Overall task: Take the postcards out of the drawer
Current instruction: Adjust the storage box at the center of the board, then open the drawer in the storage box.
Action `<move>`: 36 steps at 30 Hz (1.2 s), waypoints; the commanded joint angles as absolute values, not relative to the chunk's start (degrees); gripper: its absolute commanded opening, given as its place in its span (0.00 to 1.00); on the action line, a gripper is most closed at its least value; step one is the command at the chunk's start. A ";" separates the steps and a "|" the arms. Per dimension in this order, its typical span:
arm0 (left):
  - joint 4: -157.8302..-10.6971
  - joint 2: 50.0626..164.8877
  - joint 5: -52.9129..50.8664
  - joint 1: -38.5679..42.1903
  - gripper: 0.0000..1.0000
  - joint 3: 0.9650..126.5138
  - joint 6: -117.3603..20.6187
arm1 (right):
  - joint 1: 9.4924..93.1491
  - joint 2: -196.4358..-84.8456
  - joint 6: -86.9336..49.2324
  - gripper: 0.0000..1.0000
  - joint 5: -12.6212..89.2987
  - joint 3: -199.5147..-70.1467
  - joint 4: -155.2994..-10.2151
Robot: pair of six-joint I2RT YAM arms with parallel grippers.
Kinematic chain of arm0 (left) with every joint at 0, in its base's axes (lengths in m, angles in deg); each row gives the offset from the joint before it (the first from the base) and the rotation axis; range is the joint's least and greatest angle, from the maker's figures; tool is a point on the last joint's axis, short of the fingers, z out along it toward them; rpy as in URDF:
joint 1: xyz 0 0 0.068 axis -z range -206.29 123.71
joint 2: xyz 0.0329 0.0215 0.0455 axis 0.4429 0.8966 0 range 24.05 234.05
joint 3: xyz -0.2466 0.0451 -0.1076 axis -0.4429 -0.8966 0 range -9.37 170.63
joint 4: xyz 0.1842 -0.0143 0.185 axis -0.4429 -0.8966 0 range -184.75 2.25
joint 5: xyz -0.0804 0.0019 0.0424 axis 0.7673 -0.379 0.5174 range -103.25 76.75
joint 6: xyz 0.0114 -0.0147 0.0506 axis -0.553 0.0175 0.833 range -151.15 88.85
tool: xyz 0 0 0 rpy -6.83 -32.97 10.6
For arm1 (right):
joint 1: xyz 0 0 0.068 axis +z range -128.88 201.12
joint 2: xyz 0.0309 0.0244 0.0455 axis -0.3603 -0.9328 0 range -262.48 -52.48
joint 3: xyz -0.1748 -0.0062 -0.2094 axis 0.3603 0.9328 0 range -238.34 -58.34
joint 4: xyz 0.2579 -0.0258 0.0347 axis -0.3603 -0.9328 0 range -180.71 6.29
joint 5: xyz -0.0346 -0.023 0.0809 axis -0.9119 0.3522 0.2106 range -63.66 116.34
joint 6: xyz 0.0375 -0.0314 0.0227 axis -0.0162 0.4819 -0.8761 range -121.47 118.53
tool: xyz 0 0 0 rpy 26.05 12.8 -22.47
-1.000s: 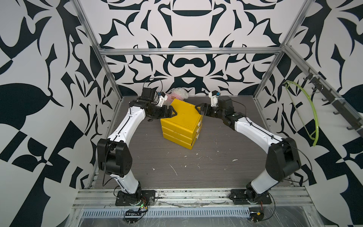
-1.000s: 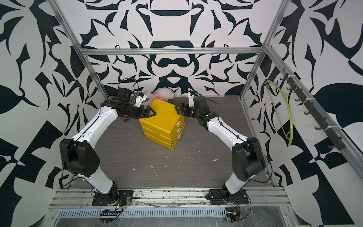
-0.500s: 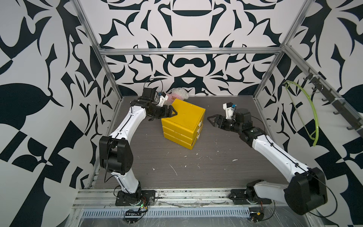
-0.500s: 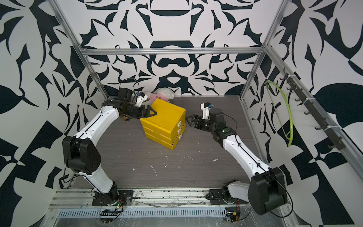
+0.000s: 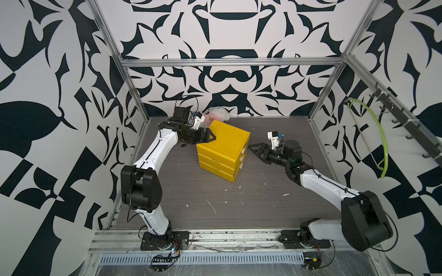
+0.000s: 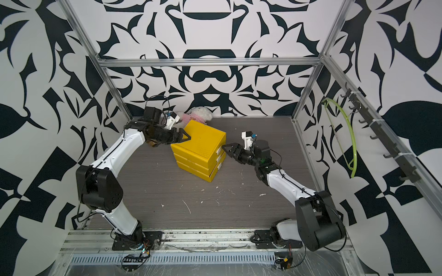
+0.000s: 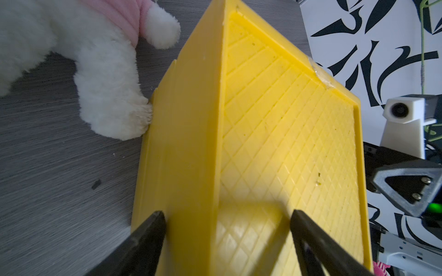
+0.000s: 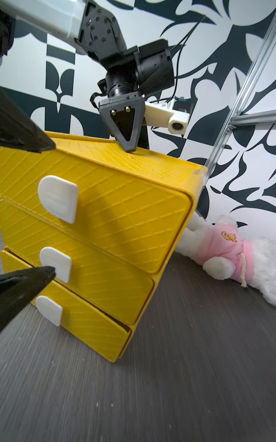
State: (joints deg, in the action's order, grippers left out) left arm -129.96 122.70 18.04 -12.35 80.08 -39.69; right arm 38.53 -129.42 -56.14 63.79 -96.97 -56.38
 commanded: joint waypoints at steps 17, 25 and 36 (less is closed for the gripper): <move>-133.27 125.30 16.10 -11.70 0.86 78.84 -38.80 | 40.71 -139.08 -72.60 0.74 63.98 -88.77 -16.27; -133.45 125.82 16.21 -11.70 0.86 78.92 -38.85 | 42.24 -140.64 -77.45 0.73 63.40 -87.57 -11.04; -133.62 125.49 16.09 -11.68 0.86 78.94 -38.61 | 43.71 -144.32 -80.25 0.68 61.15 -87.57 -5.54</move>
State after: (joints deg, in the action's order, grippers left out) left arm -129.96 122.81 17.95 -12.35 80.08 -39.66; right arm 43.36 -147.02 -80.45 62.46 -87.62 -8.86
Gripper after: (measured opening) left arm 0.861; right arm 0.678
